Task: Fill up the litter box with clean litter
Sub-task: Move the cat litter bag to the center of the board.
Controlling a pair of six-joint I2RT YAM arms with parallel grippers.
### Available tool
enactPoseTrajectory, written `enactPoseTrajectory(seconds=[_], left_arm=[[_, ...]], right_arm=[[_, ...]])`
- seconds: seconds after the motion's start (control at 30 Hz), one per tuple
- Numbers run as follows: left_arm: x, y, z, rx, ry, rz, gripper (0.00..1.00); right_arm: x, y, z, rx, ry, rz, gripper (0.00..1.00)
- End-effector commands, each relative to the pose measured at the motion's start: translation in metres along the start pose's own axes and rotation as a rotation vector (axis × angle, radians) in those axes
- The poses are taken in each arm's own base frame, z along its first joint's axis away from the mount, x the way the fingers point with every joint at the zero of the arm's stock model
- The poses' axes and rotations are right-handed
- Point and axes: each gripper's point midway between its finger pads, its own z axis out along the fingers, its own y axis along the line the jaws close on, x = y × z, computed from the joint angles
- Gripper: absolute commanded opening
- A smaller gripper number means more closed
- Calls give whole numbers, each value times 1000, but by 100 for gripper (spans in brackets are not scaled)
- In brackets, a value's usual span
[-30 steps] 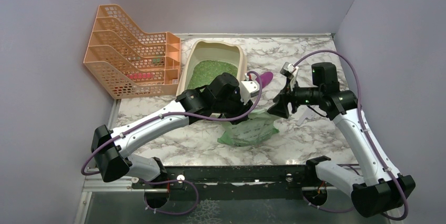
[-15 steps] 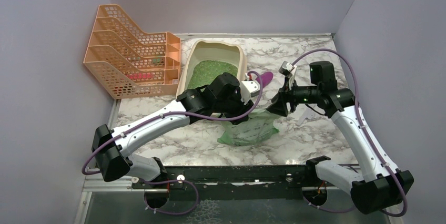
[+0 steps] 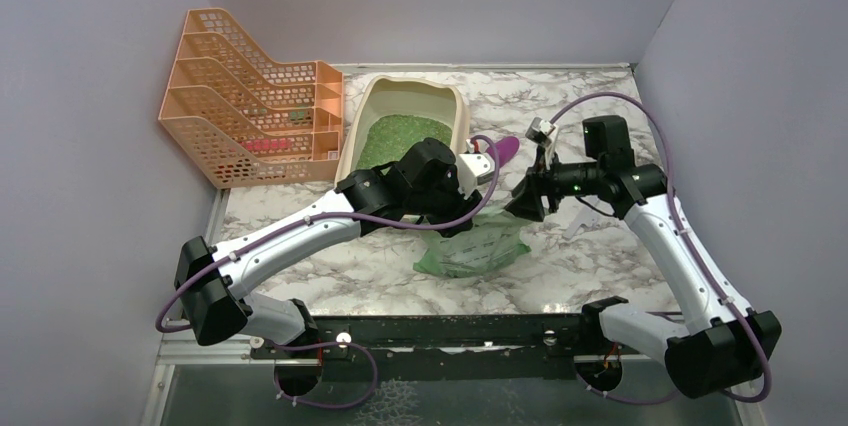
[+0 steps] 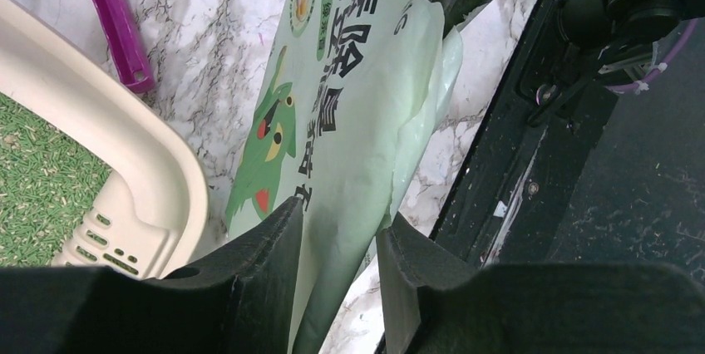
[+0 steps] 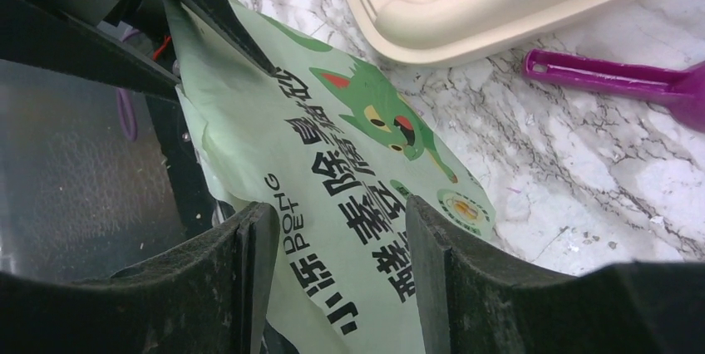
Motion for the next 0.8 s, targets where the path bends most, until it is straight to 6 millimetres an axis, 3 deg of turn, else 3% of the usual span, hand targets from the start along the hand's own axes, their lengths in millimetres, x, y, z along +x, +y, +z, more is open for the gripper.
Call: enactPoseTrajectory(seconds=[0.0,0.17,0.4,0.43,0.53,0.6,0.67,0.77], left_arm=[[-14,-4,-2,19,-27,5,38],[-14,-4,-2,21,-25,5,38],[-15,-4,-1,21,-27,9,38],[-15,-4,-1,19,-27,8,38],[-17,-3,-1,17,-29,12,38],[-17,-3,0,17,-27,15,39],[-17,-2,0,15,-26,18,39],[-18,-1,2,11,-25,21,41]], right_arm=[[10,3,3,-12,19,3,62],[19,-10,9,30,63,-20,59],[-11,-18,10,86,-60,-86,39],[-12,-17,11,79,-69,-85,40],[-3,-12,18,13,-42,-52,54],[7,-11,23,-14,-6,-16,54],[15,-15,26,3,24,0,41],[7,-40,22,158,12,17,10]])
